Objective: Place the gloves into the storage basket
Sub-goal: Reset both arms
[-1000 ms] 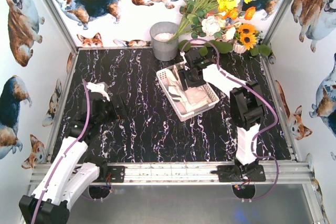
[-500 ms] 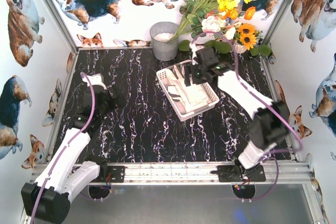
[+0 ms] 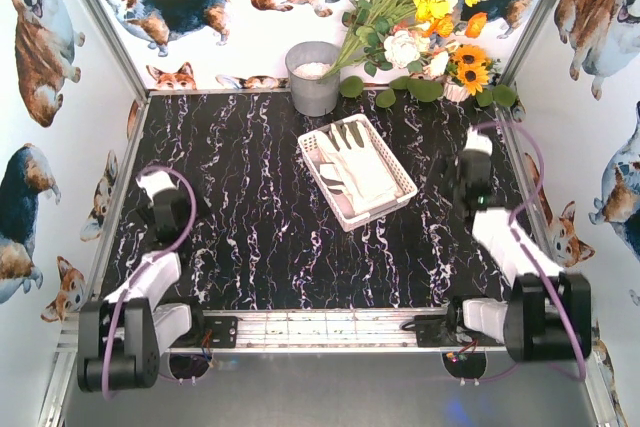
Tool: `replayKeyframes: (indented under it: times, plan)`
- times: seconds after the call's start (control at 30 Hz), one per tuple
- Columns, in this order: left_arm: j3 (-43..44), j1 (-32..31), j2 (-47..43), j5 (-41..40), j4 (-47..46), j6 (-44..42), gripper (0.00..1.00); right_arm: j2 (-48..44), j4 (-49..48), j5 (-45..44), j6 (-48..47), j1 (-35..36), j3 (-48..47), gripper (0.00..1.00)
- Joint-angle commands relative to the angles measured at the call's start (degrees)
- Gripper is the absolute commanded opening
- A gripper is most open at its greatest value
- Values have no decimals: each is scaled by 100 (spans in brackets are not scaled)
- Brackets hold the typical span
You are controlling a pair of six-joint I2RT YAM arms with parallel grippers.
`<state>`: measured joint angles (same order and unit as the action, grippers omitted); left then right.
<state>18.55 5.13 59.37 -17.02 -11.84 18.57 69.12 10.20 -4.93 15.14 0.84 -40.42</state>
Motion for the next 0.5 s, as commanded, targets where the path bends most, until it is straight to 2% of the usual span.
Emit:
replayKeyframes:
  times: [0.0, 0.03, 0.1, 0.23, 0.33, 0.4, 0.43, 0.47]
  plan:
    - [-765, 12, 428, -46, -2895, -633, 100, -622, -2266, -728, -328, 106, 980, 81]
    - [-902, -16, 606, 42, -3438, -758, 100, -615, -2584, -725, -424, 109, 1204, 81]
    - [-926, -121, 811, 321, -3840, -1000, 100, -368, -3322, -742, -671, 112, 1592, 82]
    - [-1034, -729, 1642, -14, -5496, -2065, 100, 392, -4614, -680, -1223, 110, 1985, 83]
    - [-751, -851, 2566, 356, -5947, -2287, 100, 1194, -5350, -335, -1358, 109, 1967, 83]
    - [-587, -1019, 3093, 146, -6244, -2506, 100, 1272, -5337, -256, -1399, 126, 1955, 83]
    - [-496, -988, 2965, 125, -5894, -2383, 100, 1153, -5052, -194, -1356, 120, 1956, 84]
    - [-346, -952, 2890, 155, -5477, -2317, 100, 1312, -5425, 53, -1532, 125, 2103, 84]
